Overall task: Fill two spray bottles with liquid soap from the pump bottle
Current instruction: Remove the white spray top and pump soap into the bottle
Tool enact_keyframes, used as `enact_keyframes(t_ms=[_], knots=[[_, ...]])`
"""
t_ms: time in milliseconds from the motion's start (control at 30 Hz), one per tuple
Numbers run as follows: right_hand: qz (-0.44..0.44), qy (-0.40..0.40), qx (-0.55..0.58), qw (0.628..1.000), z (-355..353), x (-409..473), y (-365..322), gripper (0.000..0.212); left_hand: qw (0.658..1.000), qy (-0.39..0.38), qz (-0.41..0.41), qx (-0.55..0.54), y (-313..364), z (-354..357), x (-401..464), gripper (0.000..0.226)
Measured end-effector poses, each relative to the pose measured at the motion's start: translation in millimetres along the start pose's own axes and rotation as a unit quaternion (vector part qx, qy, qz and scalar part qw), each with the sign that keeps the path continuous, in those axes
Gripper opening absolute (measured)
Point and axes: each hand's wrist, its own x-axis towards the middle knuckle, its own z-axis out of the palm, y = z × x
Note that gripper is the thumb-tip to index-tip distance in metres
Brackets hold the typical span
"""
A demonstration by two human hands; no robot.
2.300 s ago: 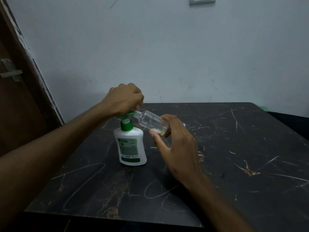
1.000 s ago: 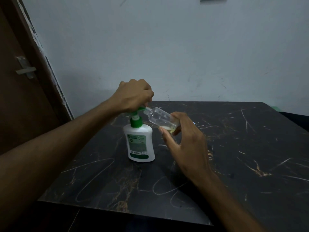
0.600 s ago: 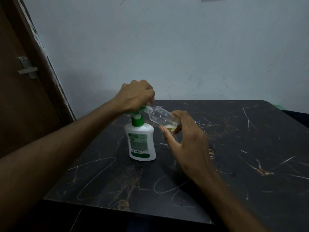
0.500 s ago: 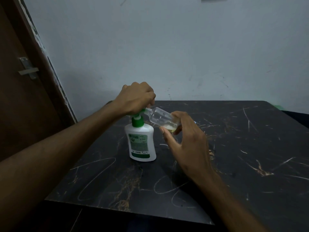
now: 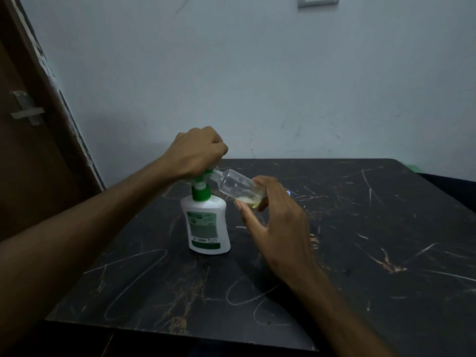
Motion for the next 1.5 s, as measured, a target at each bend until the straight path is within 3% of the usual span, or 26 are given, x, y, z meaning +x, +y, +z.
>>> enact_keyframes(t_ms=[833,1033,1500], knots=[[0.0,-0.006,-0.003,1.0,1.5,-1.1,1.1,0.038,1.0,0.003,0.011,0.007,-0.7,1.8,-2.9,0.024],[0.005,-0.005,0.003,1.0,1.8,-0.6,0.8,0.039,0.999,0.006,-0.016,-0.037,0.9,3.6,-5.7,0.028],[0.003,-0.007,0.002,1.0,1.8,-0.6,1.1,0.04,1.0,0.015,-0.012,-0.022,0.0,-2.1,-4.7,0.036]])
